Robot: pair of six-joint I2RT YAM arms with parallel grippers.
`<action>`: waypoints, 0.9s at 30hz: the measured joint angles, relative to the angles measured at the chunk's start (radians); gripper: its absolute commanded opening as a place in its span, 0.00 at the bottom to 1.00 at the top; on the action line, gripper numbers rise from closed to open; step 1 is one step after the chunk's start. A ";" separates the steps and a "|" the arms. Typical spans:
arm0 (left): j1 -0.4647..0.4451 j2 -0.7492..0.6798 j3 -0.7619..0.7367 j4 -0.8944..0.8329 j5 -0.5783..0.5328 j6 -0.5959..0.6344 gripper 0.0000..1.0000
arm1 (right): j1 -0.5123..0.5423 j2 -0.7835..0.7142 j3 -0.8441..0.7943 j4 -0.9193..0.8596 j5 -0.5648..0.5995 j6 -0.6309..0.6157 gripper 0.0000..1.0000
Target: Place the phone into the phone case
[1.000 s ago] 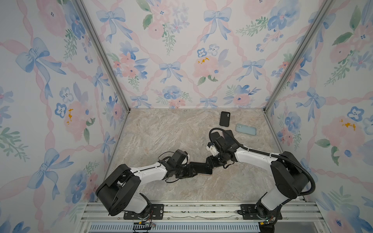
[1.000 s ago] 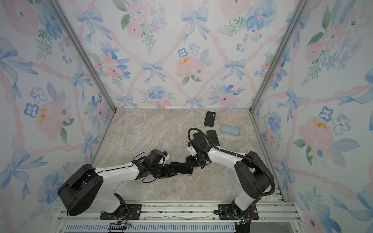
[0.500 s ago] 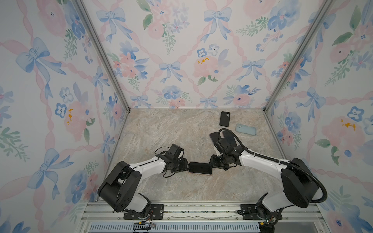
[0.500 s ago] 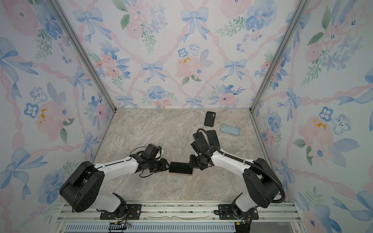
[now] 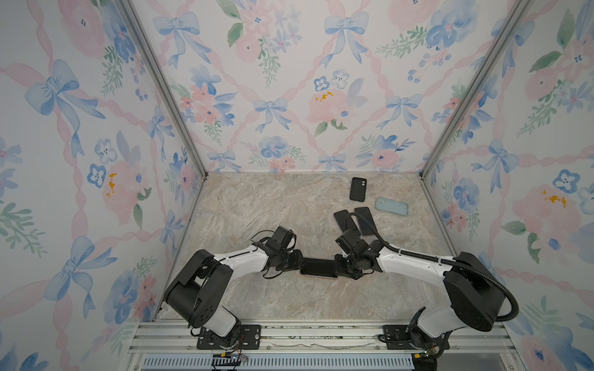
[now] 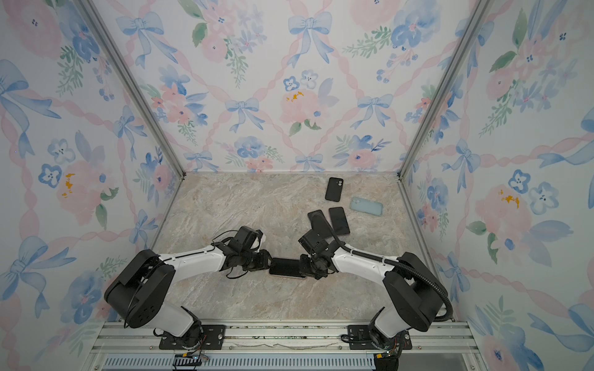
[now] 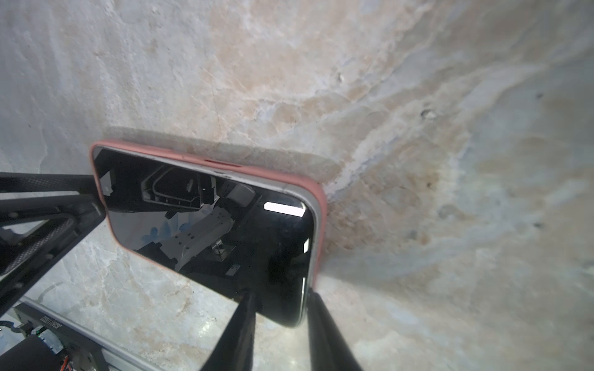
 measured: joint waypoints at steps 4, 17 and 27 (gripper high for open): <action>-0.006 0.000 -0.012 0.021 0.017 0.000 0.36 | 0.002 0.011 0.000 0.003 0.000 -0.001 0.22; -0.008 -0.002 -0.045 0.079 0.008 -0.008 0.25 | 0.007 0.021 0.002 0.000 0.008 0.016 0.14; -0.008 -0.005 -0.060 0.097 -0.006 -0.020 0.18 | 0.030 0.048 0.023 -0.022 0.041 0.054 0.13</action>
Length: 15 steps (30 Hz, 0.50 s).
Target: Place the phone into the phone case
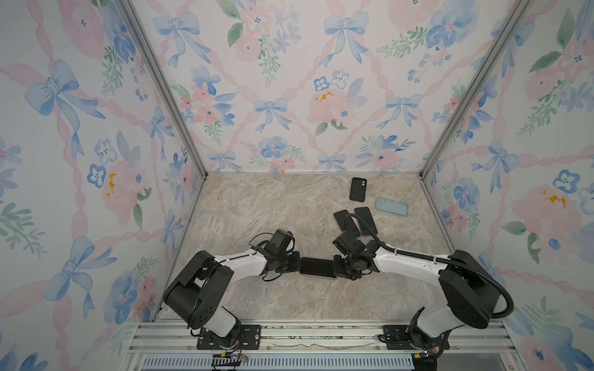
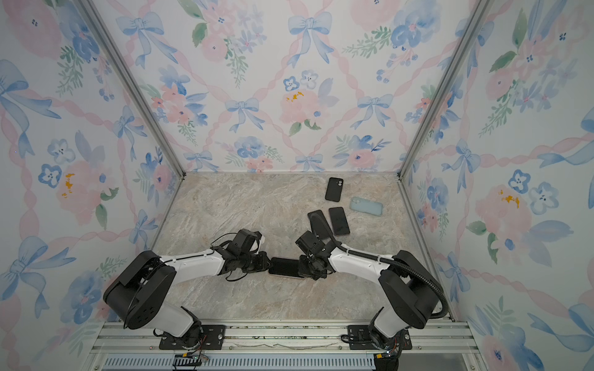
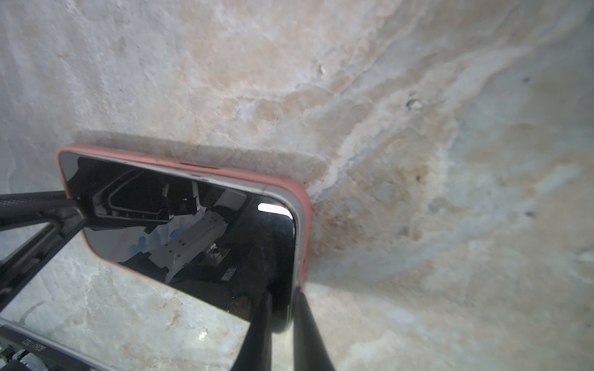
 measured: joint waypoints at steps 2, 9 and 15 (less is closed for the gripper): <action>0.000 0.000 -0.002 0.006 -0.001 0.000 0.18 | 0.004 0.003 0.006 -0.005 0.005 0.006 0.13; 0.000 0.000 -0.006 0.018 -0.005 -0.003 0.18 | 0.014 0.009 0.013 -0.013 0.022 0.021 0.13; 0.004 -0.005 -0.011 0.024 -0.003 -0.001 0.24 | 0.018 -0.010 0.013 -0.017 0.036 0.016 0.17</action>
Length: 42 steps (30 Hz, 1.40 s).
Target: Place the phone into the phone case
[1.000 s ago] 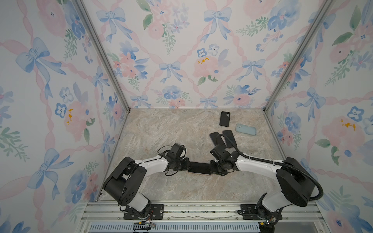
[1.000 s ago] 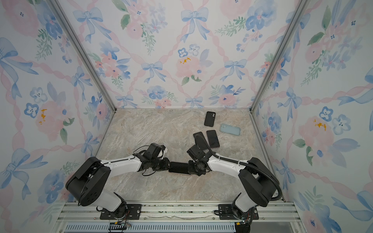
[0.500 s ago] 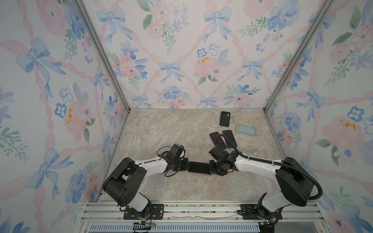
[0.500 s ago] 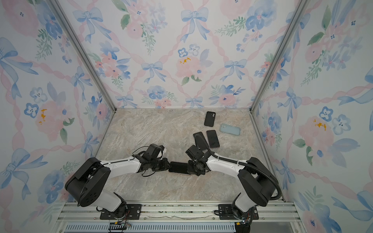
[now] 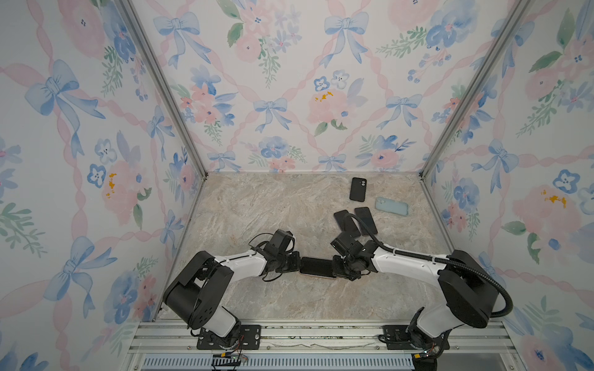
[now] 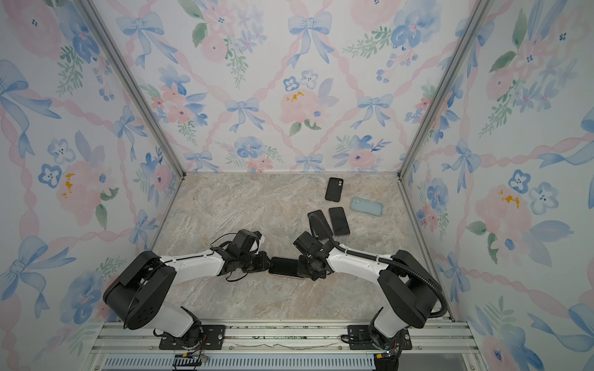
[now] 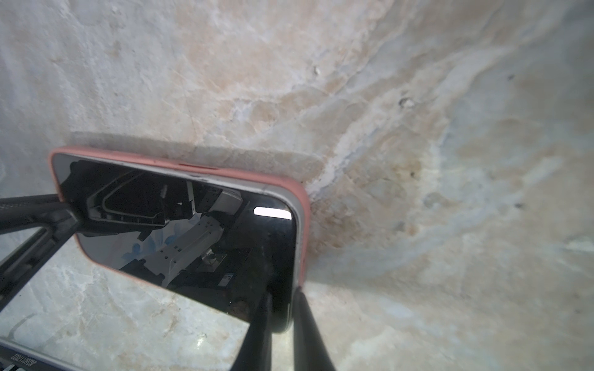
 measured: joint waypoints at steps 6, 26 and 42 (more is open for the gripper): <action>0.013 -0.011 -0.001 0.000 0.041 0.023 0.44 | 0.000 -0.005 0.000 -0.010 -0.002 -0.089 0.29; -0.117 -0.185 -0.073 -0.112 0.035 -0.068 0.64 | -0.127 -0.024 0.098 -0.031 -0.073 -0.502 0.65; -0.145 -0.006 -0.021 0.083 0.085 -0.130 0.53 | -0.158 0.110 0.084 0.076 -0.206 -0.556 0.63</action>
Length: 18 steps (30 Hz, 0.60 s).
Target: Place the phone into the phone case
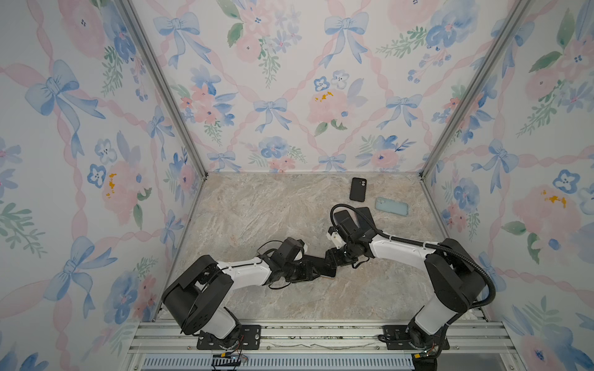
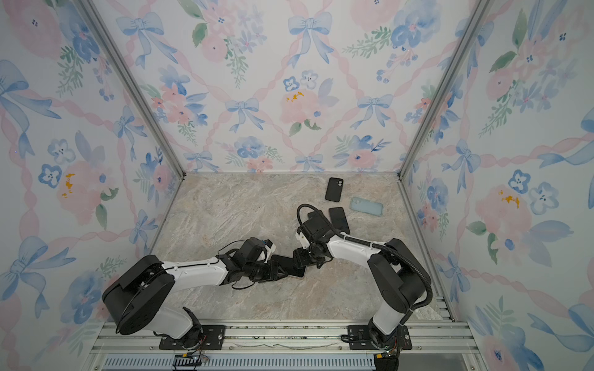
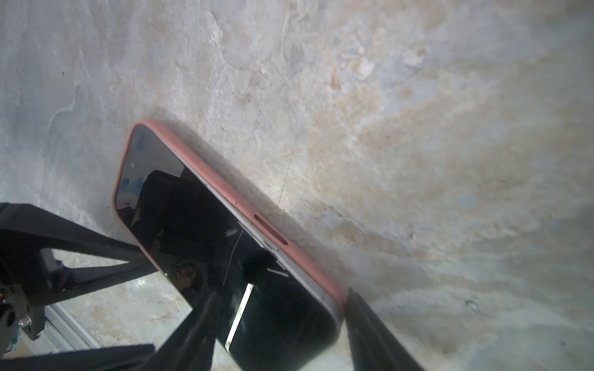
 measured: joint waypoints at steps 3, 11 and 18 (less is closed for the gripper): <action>0.005 0.042 0.030 0.013 0.010 0.008 0.49 | 0.000 0.000 -0.017 0.013 -0.013 0.006 0.61; 0.051 0.134 0.108 0.012 0.047 0.043 0.38 | 0.000 -0.029 -0.063 0.045 -0.044 0.045 0.57; 0.093 0.200 0.182 -0.001 0.060 0.084 0.34 | 0.015 -0.050 -0.096 0.081 -0.057 0.113 0.55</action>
